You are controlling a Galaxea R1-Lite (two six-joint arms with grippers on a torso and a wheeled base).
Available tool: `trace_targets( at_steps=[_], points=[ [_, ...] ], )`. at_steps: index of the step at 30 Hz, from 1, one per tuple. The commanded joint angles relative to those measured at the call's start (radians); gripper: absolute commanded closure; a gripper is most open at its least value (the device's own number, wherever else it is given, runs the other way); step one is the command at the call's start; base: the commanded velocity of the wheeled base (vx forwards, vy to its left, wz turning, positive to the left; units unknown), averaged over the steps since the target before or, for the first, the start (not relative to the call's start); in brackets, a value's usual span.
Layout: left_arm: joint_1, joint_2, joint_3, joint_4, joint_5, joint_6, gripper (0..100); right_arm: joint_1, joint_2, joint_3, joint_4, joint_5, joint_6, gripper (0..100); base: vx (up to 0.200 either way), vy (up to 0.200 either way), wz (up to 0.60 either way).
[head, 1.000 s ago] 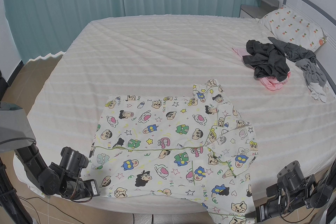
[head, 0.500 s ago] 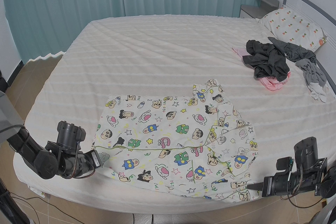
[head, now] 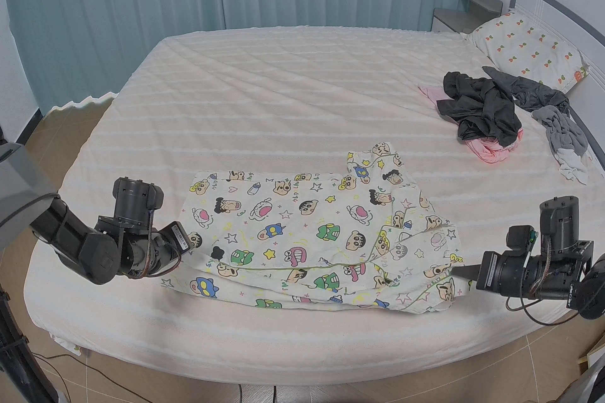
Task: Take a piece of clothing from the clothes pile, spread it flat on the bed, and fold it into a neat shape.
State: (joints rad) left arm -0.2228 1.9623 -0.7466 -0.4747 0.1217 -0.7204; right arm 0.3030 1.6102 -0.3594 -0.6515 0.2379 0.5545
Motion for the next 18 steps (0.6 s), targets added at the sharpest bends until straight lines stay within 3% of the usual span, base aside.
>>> trace_targets(
  at_steps=[1,18],
  points=[
    [0.002,0.084,-0.071,-0.001,0.003,-0.011,100,-0.018,0.050,-0.056,-0.004,0.000,-0.001,100,0.000,0.000,0.00],
    [0.014,0.210,-0.244,-0.001,0.004,-0.077,100,-0.039,0.221,-0.132,-0.211,-0.032,-0.002,100,0.000,0.000,0.00]
  ],
)
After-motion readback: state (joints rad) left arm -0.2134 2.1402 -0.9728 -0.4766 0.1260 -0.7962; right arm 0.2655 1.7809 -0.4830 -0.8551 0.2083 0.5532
